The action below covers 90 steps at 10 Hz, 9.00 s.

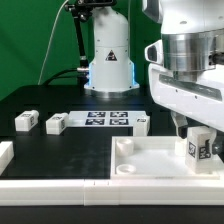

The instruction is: Assemble one leg

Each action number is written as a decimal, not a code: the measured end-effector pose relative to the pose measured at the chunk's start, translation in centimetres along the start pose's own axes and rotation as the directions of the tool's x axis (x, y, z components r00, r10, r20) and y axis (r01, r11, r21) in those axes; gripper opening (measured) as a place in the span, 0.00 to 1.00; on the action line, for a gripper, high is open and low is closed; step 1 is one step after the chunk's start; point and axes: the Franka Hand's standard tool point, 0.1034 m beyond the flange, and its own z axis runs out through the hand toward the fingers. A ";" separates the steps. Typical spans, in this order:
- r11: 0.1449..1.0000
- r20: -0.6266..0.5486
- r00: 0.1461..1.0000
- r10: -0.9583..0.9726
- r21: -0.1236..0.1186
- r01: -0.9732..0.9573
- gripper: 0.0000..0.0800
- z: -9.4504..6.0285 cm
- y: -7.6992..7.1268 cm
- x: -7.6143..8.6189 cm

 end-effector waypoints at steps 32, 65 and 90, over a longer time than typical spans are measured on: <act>0.998 -0.022 0.999 -0.045 0.034 0.046 0.36 0.5 0.3 -0.6; 0.993 -0.044 0.993 -0.108 0.047 0.110 0.36 0.3 0.3 -0.3; 0.654 -0.056 0.653 -0.756 -0.023 0.756 0.36 -0.3 -0.3 0.2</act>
Offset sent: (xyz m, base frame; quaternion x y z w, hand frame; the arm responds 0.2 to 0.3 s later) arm 0.0025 0.0045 0.0024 -0.0281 0.0157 -0.2895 0.9566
